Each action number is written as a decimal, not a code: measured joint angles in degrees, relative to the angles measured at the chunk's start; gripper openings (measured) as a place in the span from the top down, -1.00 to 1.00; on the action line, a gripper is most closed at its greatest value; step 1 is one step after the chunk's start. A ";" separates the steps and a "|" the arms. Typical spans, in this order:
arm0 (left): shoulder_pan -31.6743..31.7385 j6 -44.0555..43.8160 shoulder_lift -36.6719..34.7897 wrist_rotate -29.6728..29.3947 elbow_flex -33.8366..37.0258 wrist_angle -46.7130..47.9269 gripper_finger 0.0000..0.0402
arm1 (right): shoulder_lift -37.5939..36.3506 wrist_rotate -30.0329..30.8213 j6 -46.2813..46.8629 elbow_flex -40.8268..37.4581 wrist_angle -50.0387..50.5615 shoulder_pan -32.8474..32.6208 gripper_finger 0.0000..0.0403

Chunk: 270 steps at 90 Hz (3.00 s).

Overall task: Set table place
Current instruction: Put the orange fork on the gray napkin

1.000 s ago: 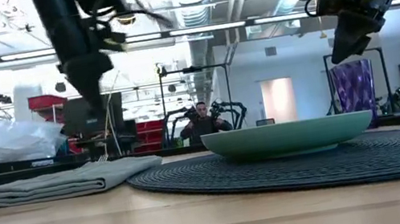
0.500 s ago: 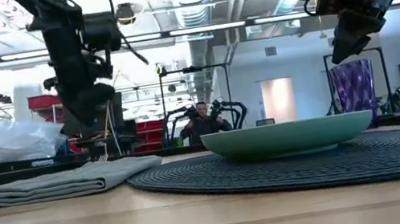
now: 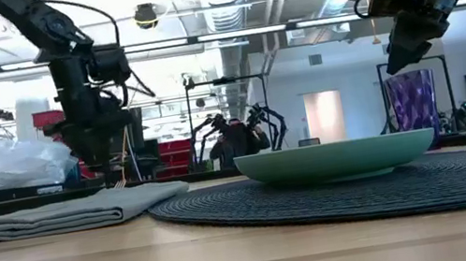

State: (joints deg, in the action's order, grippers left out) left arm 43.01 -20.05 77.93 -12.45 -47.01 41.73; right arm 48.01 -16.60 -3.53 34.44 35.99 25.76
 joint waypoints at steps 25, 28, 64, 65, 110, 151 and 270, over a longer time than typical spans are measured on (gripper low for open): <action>0.48 -0.25 0.00 0.22 2.66 -0.73 0.30 | 0.00 -0.04 0.02 0.00 0.02 -0.28 0.92; 0.45 -0.40 0.00 0.25 3.23 -1.07 0.30 | 0.00 -0.04 0.02 0.00 0.02 -0.29 0.92; 0.50 0.25 6.29 -0.02 5.30 -6.96 0.30 | 0.00 -0.04 0.04 0.00 0.01 -0.33 0.92; 0.50 0.35 6.56 -0.03 5.30 -7.20 0.30 | 0.00 -0.04 0.04 0.00 0.02 -0.33 0.92; 2.77 2.47 9.90 -0.26 3.18 -7.87 0.30 | -0.02 -0.09 2.01 0.00 -0.04 -5.22 0.92; 5.17 1.14 12.85 1.52 2.24 -14.07 0.30 | -0.02 -0.07 2.20 0.00 -0.05 -6.04 0.92; -0.65 1.43 13.64 0.71 -7.34 -3.62 1.00 | -0.02 1.79 6.49 0.00 -0.04 -11.47 0.92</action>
State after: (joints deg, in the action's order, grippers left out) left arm 42.36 -18.63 91.57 -11.74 -54.35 38.11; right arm 47.99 -14.81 2.96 34.44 35.94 14.28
